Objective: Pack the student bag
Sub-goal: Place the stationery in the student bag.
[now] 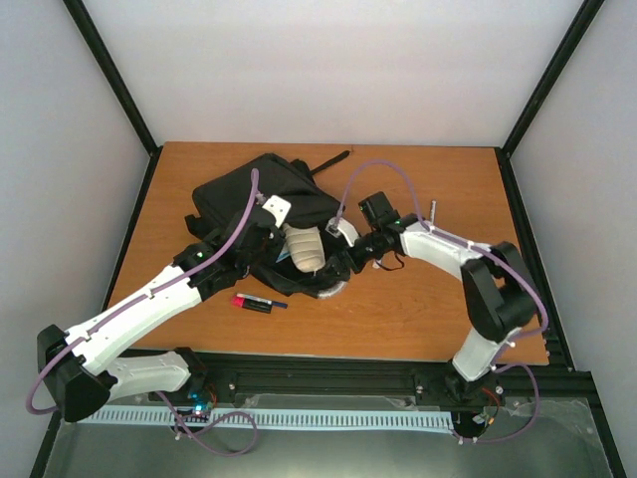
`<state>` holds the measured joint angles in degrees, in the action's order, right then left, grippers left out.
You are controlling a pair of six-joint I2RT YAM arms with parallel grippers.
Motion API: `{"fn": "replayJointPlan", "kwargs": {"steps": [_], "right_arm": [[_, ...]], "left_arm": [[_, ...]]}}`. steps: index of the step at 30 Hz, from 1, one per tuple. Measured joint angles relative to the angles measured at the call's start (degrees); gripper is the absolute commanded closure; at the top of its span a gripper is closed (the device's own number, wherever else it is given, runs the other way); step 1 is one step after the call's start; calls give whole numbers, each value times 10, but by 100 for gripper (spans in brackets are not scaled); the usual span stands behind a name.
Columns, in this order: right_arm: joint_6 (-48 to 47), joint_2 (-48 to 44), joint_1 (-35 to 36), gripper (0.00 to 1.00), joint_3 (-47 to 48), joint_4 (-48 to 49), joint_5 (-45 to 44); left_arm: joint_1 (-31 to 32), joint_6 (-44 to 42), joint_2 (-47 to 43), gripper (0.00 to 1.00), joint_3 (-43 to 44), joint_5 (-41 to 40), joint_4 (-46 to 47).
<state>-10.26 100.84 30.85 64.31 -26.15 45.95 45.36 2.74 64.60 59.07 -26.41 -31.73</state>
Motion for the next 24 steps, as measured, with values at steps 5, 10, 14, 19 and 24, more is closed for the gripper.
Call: {"fn": "replayJointPlan", "kwargs": {"steps": [5, 10, 14, 19, 24], "right_arm": [[-58, -92, 0, 0, -49, -18, -48], [-110, -137, 23, 4, -92, -6, -119], [-167, -171, 94, 13, -145, 20, -209], [-231, -177, 153, 32, -157, 53, -287], [-276, -146, 172, 44, -156, 102, -336]], "left_arm": [[0, 0, 0, 99, 0, 0, 0], [0, 0, -1, 99, 0, 0, 0], [0, 0, -3, 99, -1, 0, 0], [0, 0, -3, 99, -1, 0, 0], [0, 0, -5, 99, -1, -1, 0]]}}
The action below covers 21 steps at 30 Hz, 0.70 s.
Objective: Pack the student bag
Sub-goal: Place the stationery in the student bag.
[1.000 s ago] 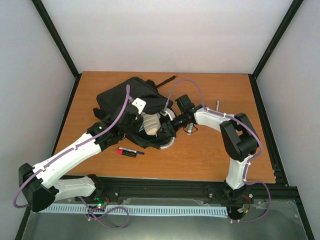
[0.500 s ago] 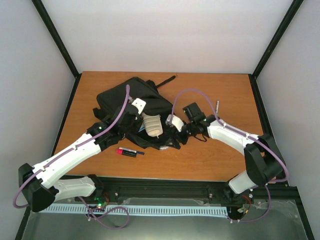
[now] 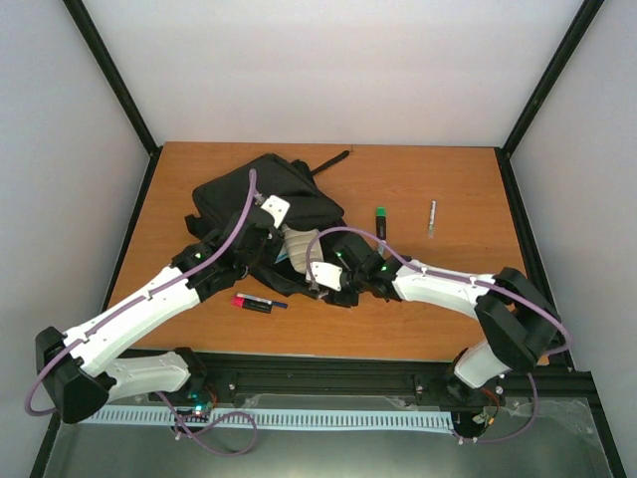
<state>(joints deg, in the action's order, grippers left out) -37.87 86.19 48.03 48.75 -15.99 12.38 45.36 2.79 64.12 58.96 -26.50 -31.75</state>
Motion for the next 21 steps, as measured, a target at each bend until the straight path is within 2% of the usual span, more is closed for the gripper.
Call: {"fn": "replayJointPlan", "kwargs": {"steps": [5, 21], "right_arm": [[-42, 37, 5, 58, 0, 52, -29], [-65, 167, 9, 56, 73, 242, -136]], "left_arm": [[0, 0, -5, 99, -1, 0, 0], [0, 0, -14, 99, -1, 0, 0]]}}
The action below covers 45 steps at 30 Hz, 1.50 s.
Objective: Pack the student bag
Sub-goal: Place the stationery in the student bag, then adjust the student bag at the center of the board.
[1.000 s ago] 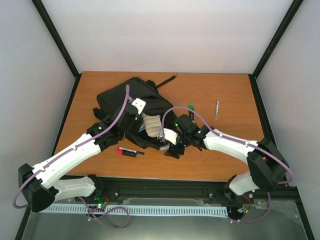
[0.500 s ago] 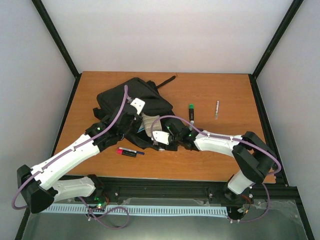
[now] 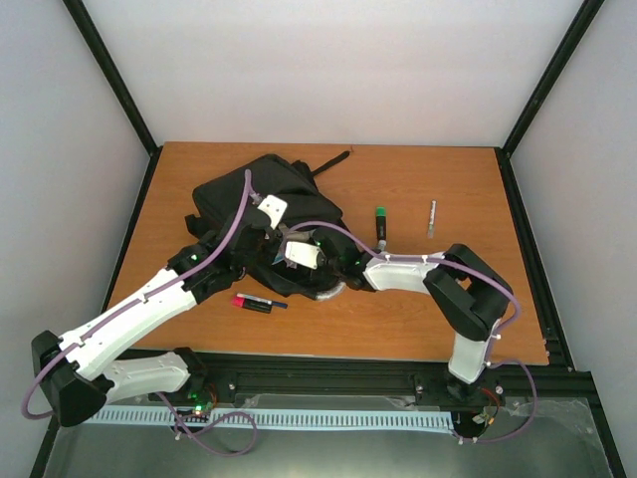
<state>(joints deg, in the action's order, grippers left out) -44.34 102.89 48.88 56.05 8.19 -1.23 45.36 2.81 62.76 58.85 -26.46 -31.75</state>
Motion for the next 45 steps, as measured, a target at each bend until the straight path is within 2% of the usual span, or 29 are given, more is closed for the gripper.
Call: {"fn": "replayJointPlan", "kwargs": {"steps": [4, 5, 6, 7, 16, 20, 24, 27, 31, 36, 39, 42, 44, 45], "right_arm": [[-3, 7, 0, 49, -1, 9, -11], [-2, 3, 0, 29, -4, 6, -9], [-1, -7, 0, 4, -10, 1, -3], [3, -20, 0, 0, -15, -11, 5], [42, -222, 0, 0, -28, -222, 129], [76, -301, 0, 0, -63, -266, 111], [124, -307, -13, 0, -79, -300, 59], [146, -314, -60, 0, -92, -322, 62], [168, -361, -157, 0, -105, -341, 110], [188, -386, -231, 19, -81, -359, 174], [204, -380, -243, 24, -67, -363, 201], [218, -362, -245, 28, -51, -366, 230], [227, -339, -245, 31, -33, -368, 249], [231, -321, -245, 32, -19, -369, 262]], "left_arm": [[0, 0, -1, 99, 0, 0, 0], [0, 0, -1, 99, 0, 0, 0], [0, 0, -1, 99, 0, 0, 0], [0, 0, -1, 99, 0, 0, 0], [0, 29, 6, 97, 0, 17, 0], [0, 61, 35, 95, 10, 41, -15], [1, 97, 62, 95, 13, 68, -19], [1, 118, 80, 97, 13, 83, -15], [1, 135, 117, 98, 13, 103, -7], [2, 145, 163, 97, 13, 119, 3], [3, 150, 177, 97, 11, 130, 11], [3, 150, 183, 86, 7, 145, 24], [3, 151, 185, 68, 4, 155, 26], [3, 151, 184, 51, 3, 157, 26]]}}
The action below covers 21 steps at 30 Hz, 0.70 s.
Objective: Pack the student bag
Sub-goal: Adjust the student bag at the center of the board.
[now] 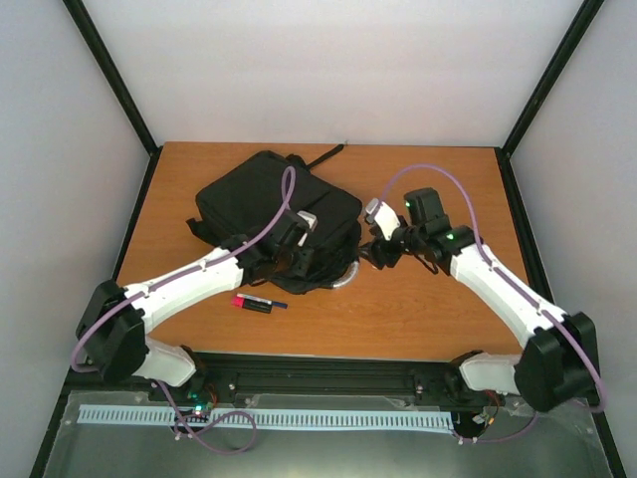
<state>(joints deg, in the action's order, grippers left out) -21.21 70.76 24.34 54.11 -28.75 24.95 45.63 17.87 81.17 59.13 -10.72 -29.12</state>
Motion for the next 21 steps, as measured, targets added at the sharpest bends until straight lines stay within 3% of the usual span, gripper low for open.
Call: {"fn": "replayJointPlan", "kwargs": {"steps": [2, 4, 9, 15, 21], "right_arm": [[7, 36, 0, 33, 25, 1, 25], [14, 70, 0, 35, 44, 3, 49], [24, 137, 6, 38, 70, 3, 84], [9, 125, 67, 36, 49, 8, 66], [-6, 114, 114, 36, 40, 14, 55]], "left_arm": [[0, 3, -13, 31, -10, -2, 0], [0, 6, -47, 18, -30, -11, -3], [0, 48, -176, 3, -78, -59, -28], [-26, 178, -287, 1, -140, -150, -123], [-68, 263, -307, 2, -216, -135, -150]]}}
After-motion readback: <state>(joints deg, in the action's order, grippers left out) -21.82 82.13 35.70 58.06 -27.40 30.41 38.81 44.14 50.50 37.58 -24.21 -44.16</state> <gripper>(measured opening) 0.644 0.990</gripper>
